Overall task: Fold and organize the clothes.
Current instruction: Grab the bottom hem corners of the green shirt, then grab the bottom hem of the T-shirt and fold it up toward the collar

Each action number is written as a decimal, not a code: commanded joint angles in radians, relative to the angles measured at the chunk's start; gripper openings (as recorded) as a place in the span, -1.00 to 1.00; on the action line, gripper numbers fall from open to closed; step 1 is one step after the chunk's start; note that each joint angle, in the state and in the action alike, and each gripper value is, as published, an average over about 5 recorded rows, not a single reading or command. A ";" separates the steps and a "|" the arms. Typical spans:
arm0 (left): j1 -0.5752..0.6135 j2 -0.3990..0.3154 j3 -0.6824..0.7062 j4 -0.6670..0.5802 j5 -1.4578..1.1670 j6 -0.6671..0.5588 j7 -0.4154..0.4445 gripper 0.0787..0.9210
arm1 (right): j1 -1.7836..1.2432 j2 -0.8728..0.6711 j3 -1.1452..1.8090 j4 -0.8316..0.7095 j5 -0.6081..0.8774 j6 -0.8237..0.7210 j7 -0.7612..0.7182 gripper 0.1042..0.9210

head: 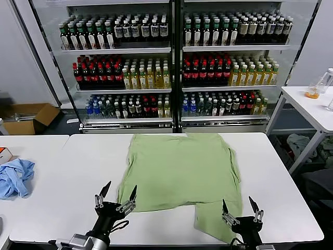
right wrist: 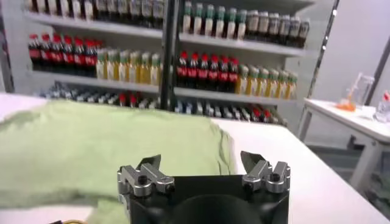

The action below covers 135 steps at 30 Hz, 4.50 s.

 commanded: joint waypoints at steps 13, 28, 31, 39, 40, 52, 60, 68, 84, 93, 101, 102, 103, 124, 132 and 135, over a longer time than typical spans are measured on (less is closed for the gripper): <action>-0.088 0.038 0.027 0.156 0.001 0.213 -0.011 0.77 | -0.030 0.032 -0.047 -0.024 -0.023 -0.124 0.045 0.76; -0.078 0.048 0.028 0.169 -0.003 0.214 -0.016 0.31 | -0.030 0.048 -0.067 -0.030 0.043 -0.156 0.061 0.19; -0.073 0.048 0.026 0.163 -0.006 0.214 -0.012 0.12 | -0.031 0.048 -0.067 -0.028 0.055 -0.158 0.059 -0.03; -0.059 0.051 0.020 0.143 -0.040 0.212 0.009 -0.41 | -0.041 0.044 -0.054 -0.003 0.092 -0.145 0.047 -0.58; -0.058 0.051 0.019 0.137 -0.048 0.211 0.011 -0.48 | -0.042 0.042 -0.050 0.003 0.092 -0.137 0.043 -0.64; -0.004 0.056 -0.054 -0.052 -0.161 0.197 0.021 -0.98 | -0.086 -0.024 0.046 0.156 0.062 0.023 -0.015 -1.00; -0.013 0.098 -0.114 -0.090 -0.199 0.196 0.029 -0.98 | -0.006 -0.074 0.130 0.156 0.120 0.031 -0.021 -1.00; -0.105 0.152 -0.075 0.021 -0.197 0.191 0.033 -0.98 | 0.203 -0.136 0.114 0.022 0.179 -0.002 -0.027 -1.00; -0.367 0.207 0.035 0.279 -0.205 0.186 0.027 -0.98 | 0.533 -0.217 0.017 -0.241 0.212 -0.064 -0.043 -1.00; -0.467 0.197 0.118 0.381 -0.148 0.198 0.036 -0.98 | 0.606 -0.225 -0.043 -0.310 0.189 -0.093 -0.066 -1.00; -0.520 0.169 0.143 0.432 -0.134 0.190 0.018 -0.98 | 0.626 -0.220 -0.075 -0.348 0.160 -0.095 -0.077 -1.00; -0.523 0.168 0.143 0.434 -0.134 0.190 0.017 -0.98 | 0.627 -0.219 -0.077 -0.350 0.156 -0.094 -0.080 -1.00; -0.525 0.167 0.143 0.434 -0.135 0.189 0.017 -0.98 | 0.628 -0.218 -0.080 -0.351 0.152 -0.094 -0.083 -1.00; -0.394 0.130 0.066 0.375 -0.174 0.161 -0.019 0.01 | 0.428 -0.146 0.018 -0.274 0.231 -0.143 -0.065 0.12; -0.436 0.128 0.073 0.431 -0.185 0.160 -0.036 0.56 | 0.489 -0.131 -0.015 -0.341 0.286 -0.194 -0.037 0.66; -0.445 0.128 0.078 0.437 -0.185 0.160 -0.037 0.71 | 0.508 -0.129 -0.027 -0.359 0.297 -0.205 -0.033 0.73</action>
